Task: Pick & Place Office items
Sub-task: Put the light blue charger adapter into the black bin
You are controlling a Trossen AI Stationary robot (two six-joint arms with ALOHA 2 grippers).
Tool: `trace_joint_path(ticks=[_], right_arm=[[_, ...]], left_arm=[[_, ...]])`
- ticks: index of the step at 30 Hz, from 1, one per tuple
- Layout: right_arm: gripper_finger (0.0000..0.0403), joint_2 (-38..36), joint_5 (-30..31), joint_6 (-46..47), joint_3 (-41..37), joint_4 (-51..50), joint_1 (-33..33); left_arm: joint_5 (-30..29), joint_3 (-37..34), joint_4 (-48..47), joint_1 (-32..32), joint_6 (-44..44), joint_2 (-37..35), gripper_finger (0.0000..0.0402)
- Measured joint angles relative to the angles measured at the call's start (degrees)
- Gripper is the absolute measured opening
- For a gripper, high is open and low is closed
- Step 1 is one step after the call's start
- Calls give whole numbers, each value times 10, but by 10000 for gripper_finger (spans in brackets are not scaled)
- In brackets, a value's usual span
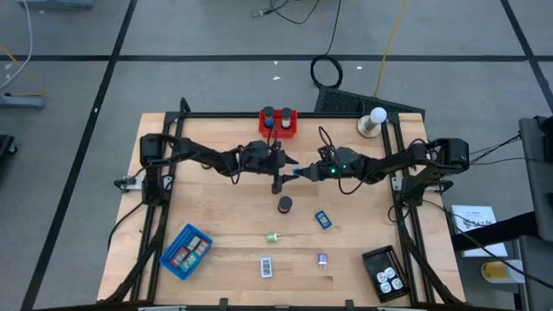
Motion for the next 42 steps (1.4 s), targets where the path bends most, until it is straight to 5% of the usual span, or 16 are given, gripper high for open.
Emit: trace_joint_path(ticks=[9, 15, 20, 29, 37, 42], right_arm=[[138, -56, -30, -53, 0, -108, -24], [137, -164, 26, -133, 36, -425, -33], [136, -173, 110, -220, 125, -666, -17], [136, -102, 106, -347, 141, -691, 12], [138, -18, 95, -412, 207, -751, 43], [139, 19, 93, -501, 251, -785, 67]], left_arm=[[12, 0, -69, 17, 18, -32, 268], [19, 0, -71, 20, 25, -33, 212], [74, -1, -56, 35, 21, -33, 131], [98, -110, 180, 65, -70, -33, 8], [123, -138, 221, 98, -205, -33, 31], [108, -137, 224, 100, -137, -33, 9]])
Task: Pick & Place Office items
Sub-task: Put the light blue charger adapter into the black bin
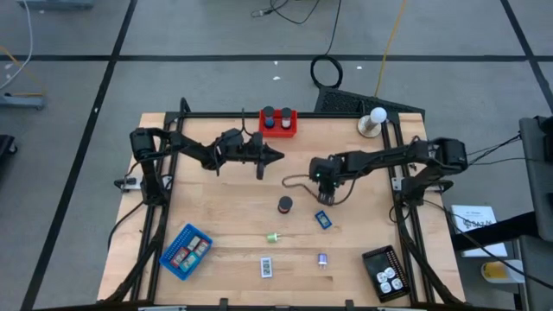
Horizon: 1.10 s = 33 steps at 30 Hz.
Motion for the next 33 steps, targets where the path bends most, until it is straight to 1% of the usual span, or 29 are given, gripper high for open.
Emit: trace_joint_path(ticks=[2, 6, 10, 13, 15, 17, 21, 24, 27, 29, 31, 33], right_arm=[[139, 5, -1, -38, 2, -14, 9], [140, 12, 1, -98, 3, -44, 27], [144, 10, 1, -117, 3, -58, 36], [162, 10, 2, -115, 3, -56, 41], [182, 10, 4, -95, 3, -60, 43], [205, 11, 5, -71, 12, -85, 44], [248, 10, 20, -16, 59, -154, 44], [272, 10, 18, 51, 99, -201, 44], [284, 9, 11, 154, 115, -219, 44], [285, 10, -16, 205, 113, -223, 44], [283, 10, -19, 235, 108, -221, 44], [282, 10, -4, 243, 102, -220, 44]], left_arm=[[-9, 0, 1, 0, 19, 0, 5], [-14, 0, 0, -4, 25, 0, 18], [-15, 0, -3, -14, 41, 0, 13], [-20, 0, -3, -21, 46, 0, 4], [-31, 0, -2, -26, 48, 0, 7], [-52, -6, 6, -29, 53, 0, 12], [-74, -32, 49, -31, 56, 0, 5], [-89, -57, 80, -31, 58, 0, 6], [-122, -77, 93, -31, 67, 0, 16], [-139, -87, 91, -31, 70, 0, 17], [-148, -92, 93, -31, 72, 4, 13], [-149, -97, 90, -31, 74, 6, 5]])
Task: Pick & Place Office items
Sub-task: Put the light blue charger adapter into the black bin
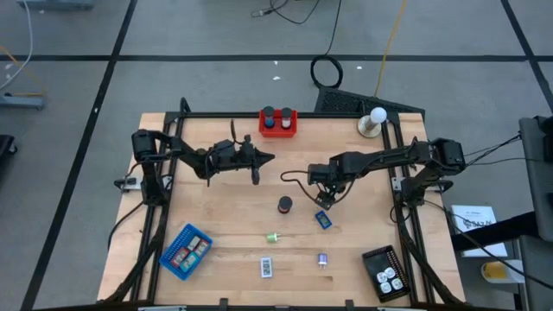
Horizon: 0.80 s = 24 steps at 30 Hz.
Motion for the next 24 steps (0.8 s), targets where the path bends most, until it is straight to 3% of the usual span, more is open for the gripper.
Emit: trace_joint_path(ticks=[10, 24], right_arm=[[264, 0, 18, -54, -66, 102, -2], [142, 0, -10, -34, -108, 181, -9]], left_arm=[[-1, 0, 1, -19, 13, 0, 13], [-12, 0, 2, -21, 16, 0, 4]])
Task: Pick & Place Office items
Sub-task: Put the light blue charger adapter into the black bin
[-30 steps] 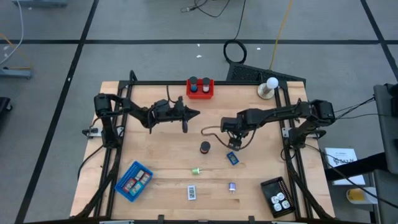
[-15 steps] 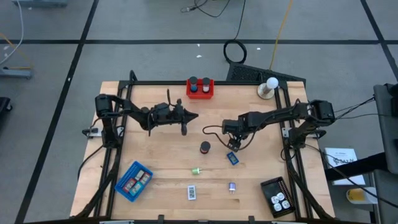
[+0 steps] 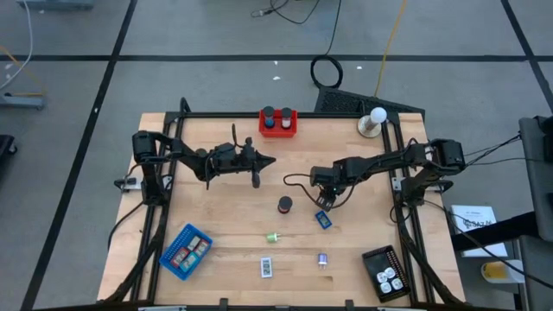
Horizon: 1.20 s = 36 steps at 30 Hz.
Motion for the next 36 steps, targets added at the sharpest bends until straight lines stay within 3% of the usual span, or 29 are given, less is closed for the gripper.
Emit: trace_joint_path(ticks=[6, 11, 17, 28, 36], right_arm=[[132, -14, -21, 42, 22, -32, 6], [136, -76, -29, 152, 82, -115, 50], [133, -129, -6, 395, 125, -207, 182], [132, -132, 0, 798, 125, -190, 461], [136, -106, -2, 969, 122, -181, 571]], left_arm=[[0, 0, 0, 0, -2, 0, 18], [0, 0, -2, 0, -3, 0, 8], [0, 0, -5, 0, -3, 0, 15], [0, 4, 0, -2, -8, 26, 16], [0, 7, 10, -14, -8, 37, 5]])
